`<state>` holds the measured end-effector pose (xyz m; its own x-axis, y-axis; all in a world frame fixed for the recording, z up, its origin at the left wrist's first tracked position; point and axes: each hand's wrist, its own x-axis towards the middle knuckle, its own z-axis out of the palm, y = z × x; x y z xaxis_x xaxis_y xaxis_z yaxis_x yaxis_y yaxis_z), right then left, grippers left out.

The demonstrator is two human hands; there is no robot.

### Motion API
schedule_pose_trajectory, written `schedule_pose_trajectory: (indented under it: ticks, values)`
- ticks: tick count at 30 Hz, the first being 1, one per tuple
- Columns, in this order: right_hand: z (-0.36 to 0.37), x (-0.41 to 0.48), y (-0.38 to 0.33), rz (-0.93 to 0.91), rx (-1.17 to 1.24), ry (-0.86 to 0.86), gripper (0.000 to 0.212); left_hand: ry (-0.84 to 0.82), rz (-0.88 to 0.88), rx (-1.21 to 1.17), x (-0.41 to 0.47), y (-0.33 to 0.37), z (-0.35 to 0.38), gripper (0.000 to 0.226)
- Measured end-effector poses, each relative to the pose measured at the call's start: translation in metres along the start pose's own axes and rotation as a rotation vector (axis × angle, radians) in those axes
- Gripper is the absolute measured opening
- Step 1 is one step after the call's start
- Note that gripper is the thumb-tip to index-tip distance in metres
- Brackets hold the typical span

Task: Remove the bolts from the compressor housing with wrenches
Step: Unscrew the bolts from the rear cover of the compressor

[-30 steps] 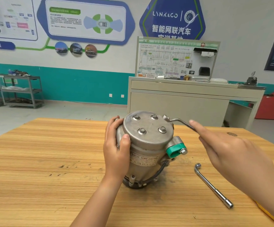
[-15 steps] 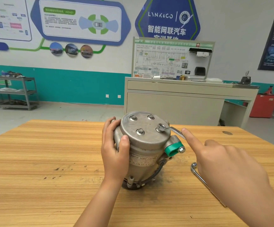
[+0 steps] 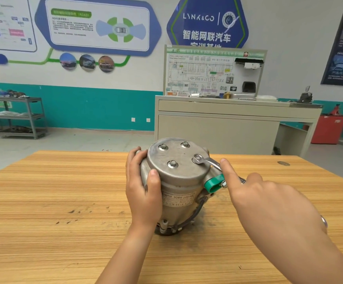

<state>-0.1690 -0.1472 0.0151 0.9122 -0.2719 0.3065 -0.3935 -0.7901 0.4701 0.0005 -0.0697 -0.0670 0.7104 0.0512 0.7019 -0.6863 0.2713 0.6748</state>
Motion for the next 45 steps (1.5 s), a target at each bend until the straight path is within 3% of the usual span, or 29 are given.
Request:
schedule_pose_trajectory:
  ticks: [5,8,11,15,21,24,29,31,33,35,37,43,45]
  values:
    - [-0.003,0.003,0.001,0.073,-0.032,-0.042,0.077,-0.042,0.021,0.06,-0.002,0.002,0.003,0.043]
    - [0.003,0.002,0.003,0.172,-0.014,0.077,0.07,-0.057,0.014,0.047,-0.001,0.003,0.004,0.044]
    - [0.029,0.005,0.023,0.12,0.105,0.499,0.036,-0.047,-0.005,-0.006,0.0,0.001,0.0,0.039]
    - [0.064,0.033,0.052,-0.044,0.144,0.789,0.031,-0.073,-0.047,-0.048,0.006,0.0,-0.007,0.043]
    - [0.075,0.098,0.053,-0.032,0.313,0.812,0.034,-0.127,-0.049,-0.047,0.016,-0.002,-0.01,0.06]
    - [0.06,0.129,0.042,-0.156,0.379,0.759,0.03,-0.188,-0.071,-0.043,0.023,0.0,-0.011,0.055]
    - [0.046,0.156,0.04,-0.326,0.237,0.852,0.017,-0.187,-0.079,-0.024,0.023,0.0,-0.009,0.053]
    - [0.046,0.153,0.043,-0.253,0.282,0.923,0.012,-0.178,-0.082,-0.023,0.022,0.0,-0.01,0.051]
    - [0.043,0.143,0.044,-0.035,0.525,0.973,0.012,-0.165,-0.067,-0.015,0.021,-0.002,-0.011,0.052]
    - [0.037,0.122,0.046,0.192,0.884,0.938,0.022,-0.144,-0.054,-0.005,0.018,-0.003,-0.01,0.057]
    - [0.033,0.096,0.047,0.212,1.028,0.866,0.023,-0.121,-0.037,-0.006,0.014,-0.004,-0.008,0.058]
    - [0.03,0.015,0.034,0.117,0.373,0.256,0.048,-0.111,-0.027,-0.011,0.011,-0.002,-0.003,0.05]
    - [0.031,0.005,0.031,0.13,0.267,0.147,0.053,-0.107,-0.036,-0.024,0.011,-0.002,-0.002,0.044]
